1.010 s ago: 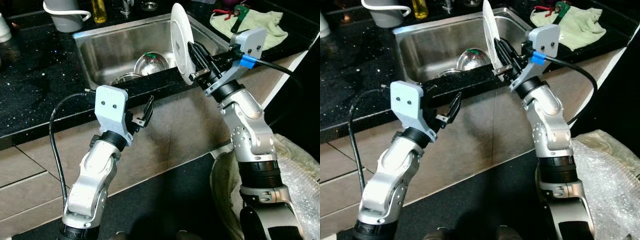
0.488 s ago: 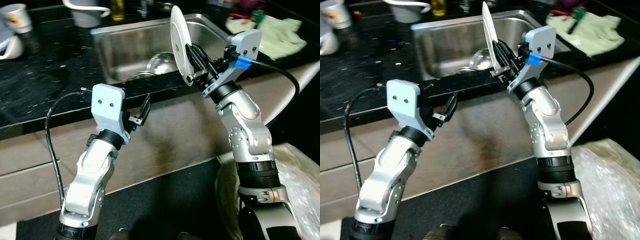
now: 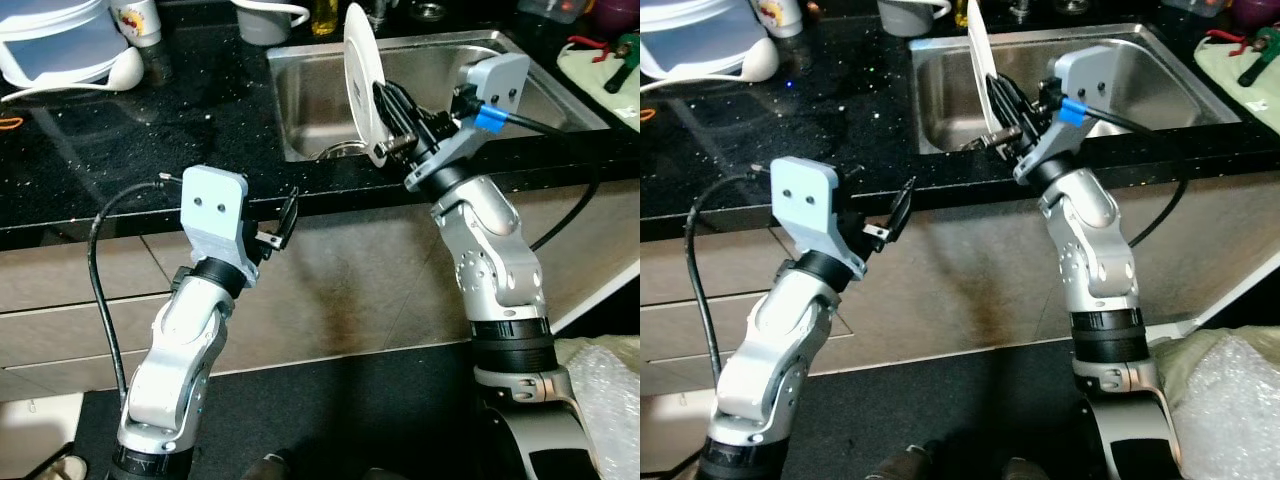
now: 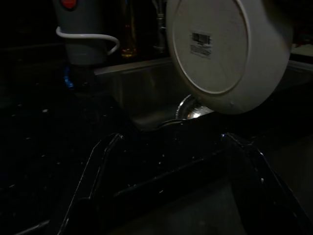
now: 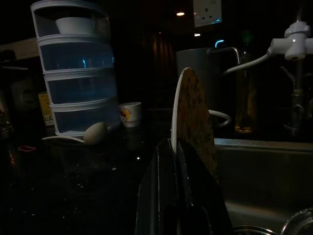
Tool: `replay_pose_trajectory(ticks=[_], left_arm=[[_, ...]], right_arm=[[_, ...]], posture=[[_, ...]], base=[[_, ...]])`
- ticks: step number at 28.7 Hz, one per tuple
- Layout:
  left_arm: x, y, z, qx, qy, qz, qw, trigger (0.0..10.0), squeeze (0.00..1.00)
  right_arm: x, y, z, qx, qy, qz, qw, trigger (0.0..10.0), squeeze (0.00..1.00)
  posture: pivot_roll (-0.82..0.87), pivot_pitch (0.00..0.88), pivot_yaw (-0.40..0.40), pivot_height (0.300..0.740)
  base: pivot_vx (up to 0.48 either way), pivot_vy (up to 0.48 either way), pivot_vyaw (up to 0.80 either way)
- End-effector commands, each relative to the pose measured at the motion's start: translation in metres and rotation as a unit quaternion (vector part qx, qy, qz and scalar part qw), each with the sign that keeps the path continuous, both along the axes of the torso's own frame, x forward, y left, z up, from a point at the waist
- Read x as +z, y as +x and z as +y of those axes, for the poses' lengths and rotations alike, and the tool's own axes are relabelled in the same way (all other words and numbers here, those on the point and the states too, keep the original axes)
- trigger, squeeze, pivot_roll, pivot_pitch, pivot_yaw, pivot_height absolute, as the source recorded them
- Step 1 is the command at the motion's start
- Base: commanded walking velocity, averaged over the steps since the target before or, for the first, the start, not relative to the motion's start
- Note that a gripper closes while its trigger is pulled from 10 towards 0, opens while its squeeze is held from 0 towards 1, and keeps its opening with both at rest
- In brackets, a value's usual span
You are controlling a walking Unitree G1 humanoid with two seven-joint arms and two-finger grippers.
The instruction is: Kitchen organization
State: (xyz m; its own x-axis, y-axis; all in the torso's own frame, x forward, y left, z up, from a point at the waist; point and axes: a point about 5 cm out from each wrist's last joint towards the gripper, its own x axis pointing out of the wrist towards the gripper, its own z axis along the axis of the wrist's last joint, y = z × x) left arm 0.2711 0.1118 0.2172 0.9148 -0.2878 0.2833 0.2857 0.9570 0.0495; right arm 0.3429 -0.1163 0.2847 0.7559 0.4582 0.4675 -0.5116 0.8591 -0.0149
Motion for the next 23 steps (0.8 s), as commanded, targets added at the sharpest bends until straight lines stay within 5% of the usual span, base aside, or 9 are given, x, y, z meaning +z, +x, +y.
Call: replay_pose_trajectory(ticks=[1, 23], left_arm=[[-0.001, 0.000, 0.002, 0.003, 0.005, -0.001, 1.000, 10.0, 0.00], [0.006, -0.001, 0.005, 0.003, 0.013, -0.019, 1.000, 10.0, 0.00]], right_arm=[[0.003, 0.001, -0.002, 0.000, 0.021, -0.003, 1.000, 10.0, 0.00], [0.036, -0.010, -0.004, 0.053, 0.116, -0.056, 0.990, 10.0, 0.00]], posture=[[0.05, 0.089, -0.033, 0.740], [0.05, 0.088, -0.033, 0.740]], base=[[0.000, 0.000, 0.00], [0.055, 0.000, 0.00]])
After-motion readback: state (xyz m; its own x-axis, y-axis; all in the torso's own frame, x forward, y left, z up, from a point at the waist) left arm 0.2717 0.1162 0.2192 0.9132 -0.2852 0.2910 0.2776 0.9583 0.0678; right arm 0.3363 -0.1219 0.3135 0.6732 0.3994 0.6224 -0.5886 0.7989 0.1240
